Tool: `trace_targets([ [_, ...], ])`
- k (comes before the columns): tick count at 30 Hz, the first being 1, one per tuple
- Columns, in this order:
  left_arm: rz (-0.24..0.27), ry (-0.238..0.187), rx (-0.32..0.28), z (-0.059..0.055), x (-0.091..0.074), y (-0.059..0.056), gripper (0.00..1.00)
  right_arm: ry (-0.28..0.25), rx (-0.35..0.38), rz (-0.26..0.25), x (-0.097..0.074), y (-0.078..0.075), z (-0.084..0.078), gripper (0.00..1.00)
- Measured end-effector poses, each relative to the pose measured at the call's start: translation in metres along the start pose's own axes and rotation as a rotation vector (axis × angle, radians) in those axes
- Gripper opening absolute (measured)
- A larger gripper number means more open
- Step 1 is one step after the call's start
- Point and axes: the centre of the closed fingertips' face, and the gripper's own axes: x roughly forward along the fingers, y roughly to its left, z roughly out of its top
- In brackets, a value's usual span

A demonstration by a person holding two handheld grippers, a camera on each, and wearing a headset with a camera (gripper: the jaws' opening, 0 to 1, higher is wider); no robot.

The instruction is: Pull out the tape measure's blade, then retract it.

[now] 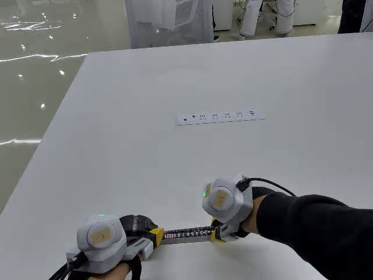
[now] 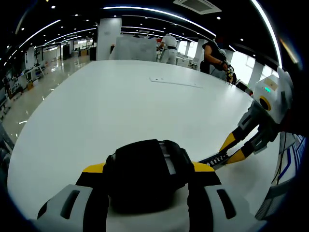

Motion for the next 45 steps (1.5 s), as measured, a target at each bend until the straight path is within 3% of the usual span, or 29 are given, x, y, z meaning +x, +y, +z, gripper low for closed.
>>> trace_targets([
  [40,0.002,-0.006,-0.001,0.000,0.001,0.001,0.62,-0.032,-0.002,0.007,0.008,0.001,0.019,0.10],
  [45,-0.001,-0.023,-0.011,0.000,0.000,0.001,0.62,-0.035,-0.006,0.005,0.009,0.002,0.021,0.10],
])
